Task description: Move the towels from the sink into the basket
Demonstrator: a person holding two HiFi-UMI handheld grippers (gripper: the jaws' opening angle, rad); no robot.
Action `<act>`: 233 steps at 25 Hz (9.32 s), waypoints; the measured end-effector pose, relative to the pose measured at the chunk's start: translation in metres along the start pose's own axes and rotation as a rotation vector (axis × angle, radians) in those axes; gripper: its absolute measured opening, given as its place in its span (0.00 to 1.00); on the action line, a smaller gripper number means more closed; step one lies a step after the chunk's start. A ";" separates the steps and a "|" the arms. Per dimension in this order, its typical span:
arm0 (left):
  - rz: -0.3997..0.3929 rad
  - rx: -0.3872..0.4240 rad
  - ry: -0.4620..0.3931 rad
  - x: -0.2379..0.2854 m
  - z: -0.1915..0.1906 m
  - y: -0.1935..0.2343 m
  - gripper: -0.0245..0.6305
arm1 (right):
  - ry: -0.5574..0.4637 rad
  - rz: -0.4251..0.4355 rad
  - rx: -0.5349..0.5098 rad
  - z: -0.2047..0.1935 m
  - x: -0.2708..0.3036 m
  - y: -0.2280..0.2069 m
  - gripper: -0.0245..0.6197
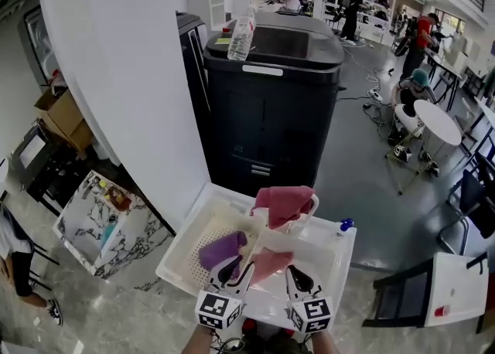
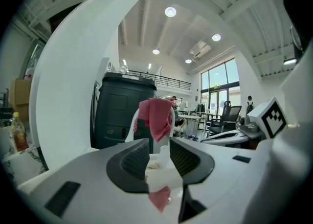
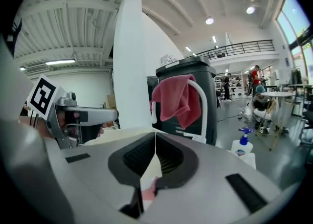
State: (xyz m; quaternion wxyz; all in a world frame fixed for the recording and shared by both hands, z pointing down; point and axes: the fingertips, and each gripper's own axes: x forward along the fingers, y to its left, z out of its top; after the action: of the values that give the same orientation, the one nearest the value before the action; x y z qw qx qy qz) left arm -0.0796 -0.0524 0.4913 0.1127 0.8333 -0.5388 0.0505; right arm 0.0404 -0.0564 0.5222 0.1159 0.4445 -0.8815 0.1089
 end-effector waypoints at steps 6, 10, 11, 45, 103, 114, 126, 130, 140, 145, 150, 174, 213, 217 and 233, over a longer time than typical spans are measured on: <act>-0.081 -0.011 0.027 0.025 -0.007 -0.042 0.17 | -0.002 -0.075 0.022 -0.002 -0.032 -0.038 0.08; -0.085 -0.022 0.061 0.033 -0.020 -0.060 0.14 | 0.025 -0.068 0.026 -0.015 -0.044 -0.051 0.08; -0.084 -0.024 0.068 0.034 -0.024 -0.064 0.13 | 0.032 -0.063 0.027 -0.018 -0.045 -0.053 0.08; 0.208 -0.222 0.263 0.012 -0.206 -0.047 0.05 | 0.290 0.250 0.021 -0.179 0.014 -0.018 0.08; 0.175 -0.258 0.312 0.027 -0.224 -0.035 0.05 | 0.702 0.344 -0.173 -0.353 0.162 -0.007 0.19; 0.170 -0.261 0.303 0.027 -0.221 -0.034 0.05 | 0.650 0.288 -0.086 -0.325 0.158 -0.015 0.10; 0.152 -0.206 0.262 0.021 -0.187 -0.043 0.05 | 0.498 0.204 -0.042 -0.251 0.126 -0.049 0.10; 0.128 -0.179 0.240 0.020 -0.164 -0.050 0.05 | 0.441 0.175 -0.038 -0.220 0.108 -0.056 0.10; 0.097 -0.086 0.148 0.020 -0.097 -0.051 0.05 | 0.278 0.103 -0.016 -0.133 0.060 -0.065 0.10; 0.113 -0.061 0.112 0.015 -0.074 -0.040 0.05 | 0.189 0.102 -0.002 -0.087 0.032 -0.052 0.10; 0.111 -0.047 0.086 0.009 -0.051 -0.036 0.05 | 0.115 0.104 0.014 -0.055 0.007 -0.034 0.10; 0.389 -0.025 -0.028 -0.100 -0.015 0.057 0.05 | -0.084 0.369 -0.102 0.044 0.060 0.100 0.10; 0.446 -0.127 0.028 -0.136 -0.066 0.076 0.05 | 0.219 0.451 -0.129 -0.073 0.099 0.146 0.33; 0.440 -0.121 0.025 -0.137 -0.065 0.074 0.05 | 0.203 0.443 -0.119 -0.069 0.095 0.146 0.33; 0.309 -0.050 0.006 -0.100 -0.036 0.050 0.05 | 0.066 0.332 -0.040 -0.016 0.068 0.100 0.17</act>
State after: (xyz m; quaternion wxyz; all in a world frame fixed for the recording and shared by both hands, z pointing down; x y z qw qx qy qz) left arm -0.1649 0.0258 0.5122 0.1256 0.7373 -0.6613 0.0563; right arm -0.0783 -0.0455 0.5486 0.1339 0.2864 -0.9406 0.1237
